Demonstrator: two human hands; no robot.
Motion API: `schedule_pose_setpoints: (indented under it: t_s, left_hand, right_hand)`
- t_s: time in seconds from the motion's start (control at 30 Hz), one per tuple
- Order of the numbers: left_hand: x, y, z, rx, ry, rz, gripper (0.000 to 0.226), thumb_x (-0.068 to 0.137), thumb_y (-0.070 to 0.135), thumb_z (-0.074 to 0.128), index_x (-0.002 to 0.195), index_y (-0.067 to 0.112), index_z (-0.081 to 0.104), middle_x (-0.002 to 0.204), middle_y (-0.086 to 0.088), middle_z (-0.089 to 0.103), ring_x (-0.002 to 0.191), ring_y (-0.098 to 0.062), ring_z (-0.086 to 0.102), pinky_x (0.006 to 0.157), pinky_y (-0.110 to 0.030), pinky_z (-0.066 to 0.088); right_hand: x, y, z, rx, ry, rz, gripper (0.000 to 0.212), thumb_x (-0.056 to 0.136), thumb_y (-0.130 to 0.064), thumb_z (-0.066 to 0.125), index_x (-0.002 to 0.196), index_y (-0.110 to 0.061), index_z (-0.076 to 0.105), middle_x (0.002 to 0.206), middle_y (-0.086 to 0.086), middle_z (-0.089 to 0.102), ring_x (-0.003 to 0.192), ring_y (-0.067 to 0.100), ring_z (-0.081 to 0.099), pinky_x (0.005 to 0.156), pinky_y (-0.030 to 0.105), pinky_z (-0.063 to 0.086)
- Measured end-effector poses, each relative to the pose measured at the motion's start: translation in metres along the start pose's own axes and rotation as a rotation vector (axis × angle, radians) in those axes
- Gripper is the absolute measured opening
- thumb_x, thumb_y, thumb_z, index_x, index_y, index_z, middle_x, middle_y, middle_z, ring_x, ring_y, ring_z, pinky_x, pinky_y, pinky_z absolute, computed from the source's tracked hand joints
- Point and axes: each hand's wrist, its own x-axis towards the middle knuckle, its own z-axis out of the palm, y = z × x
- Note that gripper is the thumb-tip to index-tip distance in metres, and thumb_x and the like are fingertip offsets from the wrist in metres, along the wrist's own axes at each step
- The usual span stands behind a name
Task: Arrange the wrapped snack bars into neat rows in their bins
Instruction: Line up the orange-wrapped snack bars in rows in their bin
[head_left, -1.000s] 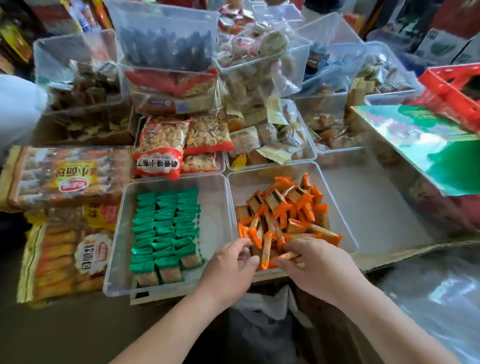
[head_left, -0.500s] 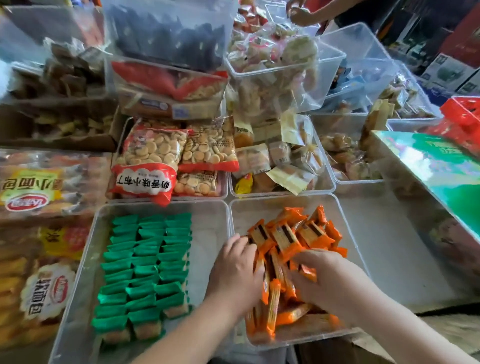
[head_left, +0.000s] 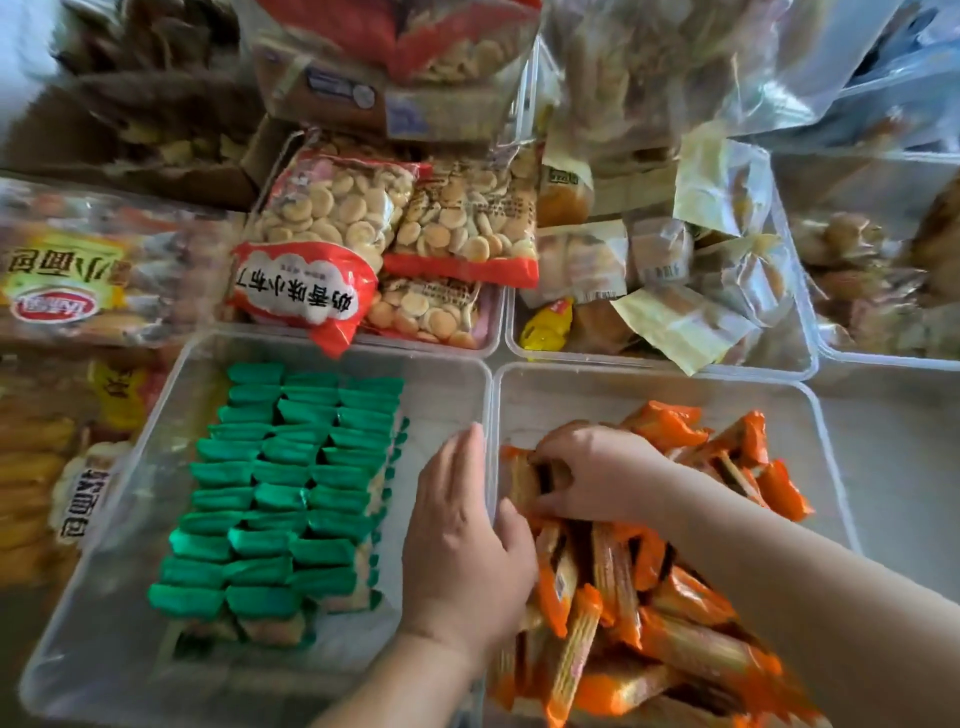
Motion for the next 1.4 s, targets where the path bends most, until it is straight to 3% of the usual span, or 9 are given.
schedule_pose_setpoints:
  t_s: [0.1, 0.23, 0.47, 0.73, 0.83, 0.97, 1.1, 1.3, 1.4]
  left_hand:
    - [0.0, 0.001, 0.001, -0.016, -0.028, -0.009, 0.081, 0.095, 0.021, 0.059, 0.164, 0.03, 0.018, 0.167, 0.01, 0.026, 0.151, -0.001, 0.016, 0.11, -0.001, -0.002]
    - [0.0, -0.001, 0.002, -0.029, -0.039, -0.005, 0.082, 0.096, 0.021, 0.056, 0.164, 0.033, 0.014, 0.167, 0.011, 0.023, 0.153, -0.002, 0.016, 0.112, -0.003, 0.002]
    - [-0.001, -0.001, 0.006, -0.059, -0.039, -0.003, 0.078, 0.097, 0.021, 0.055, 0.164, 0.03, 0.016, 0.165, 0.011, 0.024, 0.152, -0.003, 0.018, 0.11, 0.0, 0.001]
    - [0.0, -0.005, 0.006, -0.067, -0.051, 0.016, 0.077, 0.1, 0.026, 0.056, 0.165, 0.029, 0.014, 0.166, 0.01, 0.023, 0.153, -0.006, 0.019, 0.114, -0.006, 0.006]
    - [0.001, -0.005, 0.005, -0.06, -0.066, 0.024, 0.076, 0.101, 0.025, 0.054, 0.165, 0.027, 0.013, 0.166, 0.009, 0.023, 0.152, -0.005, 0.015, 0.11, 0.0, -0.002]
    - [0.003, -0.003, -0.001, -0.035, -0.108, 0.03, 0.074, 0.103, 0.023, 0.051, 0.166, 0.025, 0.011, 0.166, 0.006, 0.025, 0.15, -0.009, 0.019, 0.114, -0.013, 0.011]
    - [0.003, 0.006, -0.01, -0.024, -0.184, 0.006, 0.072, 0.105, 0.022, 0.047, 0.166, 0.022, 0.009, 0.169, 0.003, 0.021, 0.15, -0.011, 0.016, 0.109, -0.011, 0.007]
    - [0.012, -0.003, -0.036, 0.009, -0.374, 0.04, 0.079, 0.106, 0.031, 0.051, 0.166, 0.027, 0.0, 0.171, 0.007, 0.012, 0.155, -0.015, 0.023, 0.118, -0.028, 0.031]
    - [0.016, 0.003, -0.051, 0.085, -0.418, 0.026, 0.086, 0.105, 0.035, 0.054, 0.165, 0.03, -0.008, 0.173, 0.01, -0.005, 0.16, -0.014, 0.003, 0.125, -0.03, 0.013]
  right_hand:
    - [0.014, -0.006, 0.001, -0.063, -0.1, 0.033, 0.076, 0.07, -0.08, 0.065, 0.13, -0.033, 0.06, 0.118, -0.006, 0.066, 0.105, 0.021, 0.062, 0.087, 0.035, 0.056]
    - [0.011, -0.014, 0.005, -0.098, -0.011, -0.004, 0.062, 0.074, -0.075, 0.067, 0.116, -0.029, 0.061, 0.103, -0.006, 0.065, 0.092, 0.018, 0.055, 0.073, 0.03, 0.045]
    - [-0.004, 0.024, -0.015, 0.399, 0.273, 0.055, 0.015, 0.094, -0.028, 0.062, 0.093, -0.017, 0.073, 0.085, -0.001, 0.071, 0.08, 0.024, 0.065, 0.077, 0.039, 0.056]
    - [-0.024, 0.036, -0.019, 0.759, 0.312, 0.162, 0.019, 0.105, -0.025, 0.052, 0.103, -0.024, 0.071, 0.088, 0.0, 0.077, 0.08, 0.023, 0.075, 0.079, 0.047, 0.063]
    - [-0.036, 0.037, -0.022, 0.863, 0.337, 0.172, 0.023, 0.106, -0.019, 0.051, 0.104, -0.028, 0.072, 0.09, -0.001, 0.079, 0.076, 0.019, 0.077, 0.075, 0.043, 0.065]
    - [-0.057, 0.03, -0.028, 0.925, 0.437, 0.223, 0.024, 0.107, -0.016, 0.05, 0.105, -0.028, 0.07, 0.093, -0.003, 0.077, 0.071, 0.01, 0.076, 0.068, 0.031, 0.064]
    - [-0.071, 0.019, -0.021, 0.918, 0.496, 0.298, 0.019, 0.106, -0.025, 0.051, 0.106, -0.031, 0.069, 0.091, -0.004, 0.076, 0.075, 0.018, 0.075, 0.073, 0.046, 0.065]
    - [-0.093, 0.006, -0.011, 1.016, 0.639, 0.331, 0.022, 0.104, -0.029, 0.058, 0.101, -0.047, 0.069, 0.089, -0.006, 0.075, 0.081, 0.019, 0.073, 0.074, 0.046, 0.065]
    - [-0.105, 0.014, -0.011, 1.072, 0.704, 0.352, 0.02, 0.104, -0.026, 0.059, 0.108, -0.042, 0.071, 0.093, -0.008, 0.076, 0.081, 0.021, 0.075, 0.078, 0.049, 0.064]
